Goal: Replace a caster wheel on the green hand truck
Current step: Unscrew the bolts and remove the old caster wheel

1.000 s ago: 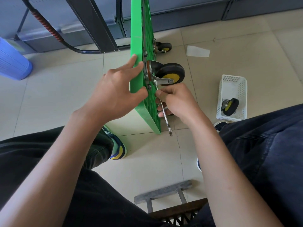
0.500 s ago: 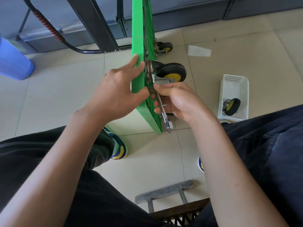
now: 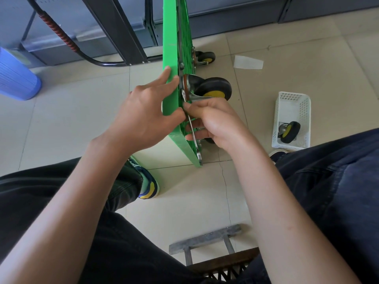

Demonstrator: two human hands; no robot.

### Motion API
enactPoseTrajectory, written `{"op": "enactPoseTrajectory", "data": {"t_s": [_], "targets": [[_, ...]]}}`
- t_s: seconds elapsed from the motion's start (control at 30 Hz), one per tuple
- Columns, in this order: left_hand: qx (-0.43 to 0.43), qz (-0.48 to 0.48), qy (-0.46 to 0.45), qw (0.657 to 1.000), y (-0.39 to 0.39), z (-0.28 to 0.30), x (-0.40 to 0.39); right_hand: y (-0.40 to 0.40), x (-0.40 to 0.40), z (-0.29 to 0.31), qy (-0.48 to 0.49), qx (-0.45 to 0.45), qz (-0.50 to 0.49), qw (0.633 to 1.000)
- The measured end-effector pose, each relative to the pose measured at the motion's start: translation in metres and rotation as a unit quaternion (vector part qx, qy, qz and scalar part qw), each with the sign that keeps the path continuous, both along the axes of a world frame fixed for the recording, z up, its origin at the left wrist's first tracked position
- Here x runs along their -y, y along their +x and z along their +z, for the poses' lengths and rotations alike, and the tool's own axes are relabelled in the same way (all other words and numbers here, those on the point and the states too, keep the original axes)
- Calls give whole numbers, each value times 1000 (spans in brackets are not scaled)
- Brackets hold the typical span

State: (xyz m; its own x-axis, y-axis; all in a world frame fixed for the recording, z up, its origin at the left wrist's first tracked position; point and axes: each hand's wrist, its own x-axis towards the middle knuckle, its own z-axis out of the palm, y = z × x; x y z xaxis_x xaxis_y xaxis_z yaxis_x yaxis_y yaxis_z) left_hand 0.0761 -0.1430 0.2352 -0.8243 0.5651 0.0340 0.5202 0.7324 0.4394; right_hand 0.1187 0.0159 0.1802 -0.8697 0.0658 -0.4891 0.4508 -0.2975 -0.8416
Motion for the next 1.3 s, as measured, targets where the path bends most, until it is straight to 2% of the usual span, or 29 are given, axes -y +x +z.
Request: {"op": "enactPoseTrajectory", "data": {"t_s": [0.1, 0.2, 0.27, 0.37, 0.4, 0.47, 0.7, 0.83, 0.93, 1.07, 1.17, 1.3], "targets": [[0, 1, -5, 1000, 0, 1, 0, -2, 2, -8, 69, -12, 4, 998], [-3, 3, -10, 1000, 1, 2, -1, -1, 6, -26, 185, -88, -3, 979], [-2, 4, -11, 1000, 1, 2, -1, -2, 8, -41, 279, -155, -15, 948], [5, 7, -7, 1000, 0, 1, -1, -7, 8, -62, 418, -224, -38, 880], [7, 6, -5, 1000, 0, 1, -1, -9, 7, -66, 452, -234, -46, 860], [10, 3, -3, 1000, -1, 0, 0, -10, 7, -71, 469, -248, -58, 846], [9, 6, -6, 1000, -1, 1, 0, -8, 2, -73, 452, -265, -50, 850], [8, 2, -8, 1000, 0, 2, 0, 0, -1, -76, 414, -207, -8, 887], [6, 1, -10, 1000, 0, 2, 0, 7, -4, -68, 329, -144, 11, 933], [-2, 1, -13, 1000, 1, 2, 0, 10, -7, -37, 106, -52, -2, 993], [-2, 4, -14, 1000, 1, 3, -1, 10, -10, -18, 3, -18, -6, 1000], [-1, -1, -11, 1000, 0, 3, -1, 9, -12, -8, -40, 1, 12, 999]]}}
